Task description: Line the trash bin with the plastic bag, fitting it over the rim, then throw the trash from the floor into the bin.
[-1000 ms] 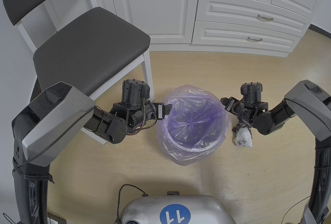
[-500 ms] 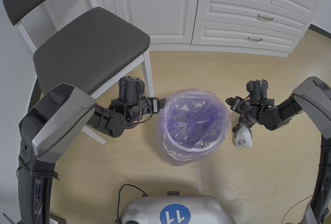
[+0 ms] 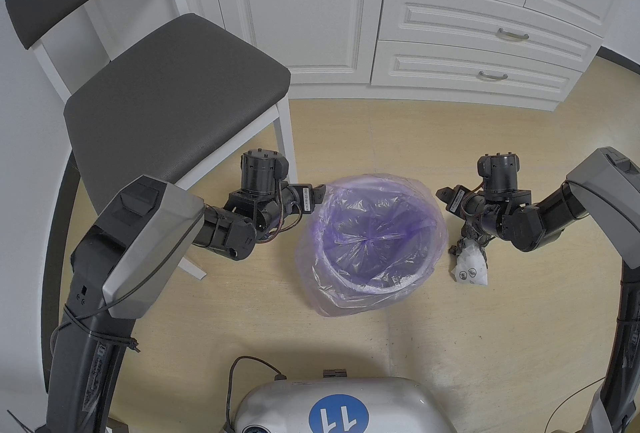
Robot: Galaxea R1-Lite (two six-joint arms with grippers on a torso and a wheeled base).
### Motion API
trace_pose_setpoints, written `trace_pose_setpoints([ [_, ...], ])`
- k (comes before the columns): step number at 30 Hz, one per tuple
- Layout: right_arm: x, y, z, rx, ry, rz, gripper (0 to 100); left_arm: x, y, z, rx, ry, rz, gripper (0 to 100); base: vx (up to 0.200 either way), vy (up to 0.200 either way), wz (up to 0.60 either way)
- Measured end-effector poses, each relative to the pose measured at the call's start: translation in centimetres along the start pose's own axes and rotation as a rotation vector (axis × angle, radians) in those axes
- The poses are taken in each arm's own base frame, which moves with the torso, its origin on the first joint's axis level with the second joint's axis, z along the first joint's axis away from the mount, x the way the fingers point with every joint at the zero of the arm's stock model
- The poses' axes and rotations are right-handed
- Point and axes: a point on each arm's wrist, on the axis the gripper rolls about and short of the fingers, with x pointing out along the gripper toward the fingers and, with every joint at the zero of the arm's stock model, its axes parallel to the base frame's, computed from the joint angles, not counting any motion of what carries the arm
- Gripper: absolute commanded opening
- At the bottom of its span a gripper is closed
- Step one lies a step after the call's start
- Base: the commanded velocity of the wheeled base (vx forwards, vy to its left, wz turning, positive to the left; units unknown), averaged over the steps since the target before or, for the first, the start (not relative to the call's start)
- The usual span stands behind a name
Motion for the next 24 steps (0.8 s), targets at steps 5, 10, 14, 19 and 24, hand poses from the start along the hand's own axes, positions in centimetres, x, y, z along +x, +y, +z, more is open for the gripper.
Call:
trace_pose_setpoints([
  [5,0.0,-0.1,0.1,0.002,-0.003,-0.002,100,1.2,0.8,-1.0,-0.009,0.024,0.017,100,0.000,0.000,0.00],
  [10,0.1,-0.3,0.3,0.004,-0.005,-0.002,100,2.1,1.9,-1.5,-0.044,0.058,0.043,100,0.000,0.000,0.00],
  [14,0.0,-0.3,0.3,0.004,-0.002,0.000,100,2.4,2.2,-1.9,-0.059,0.064,0.049,100,0.000,0.000,0.00],
  [19,-0.6,0.1,-0.1,-0.003,0.026,0.030,100,2.3,1.8,-1.4,-0.087,0.050,0.041,100,0.000,0.000,0.00],
  [24,-2.1,1.7,-1.7,-0.033,0.074,0.084,100,1.6,0.8,-0.4,-0.098,0.036,0.024,100,0.000,0.000,0.00],
])
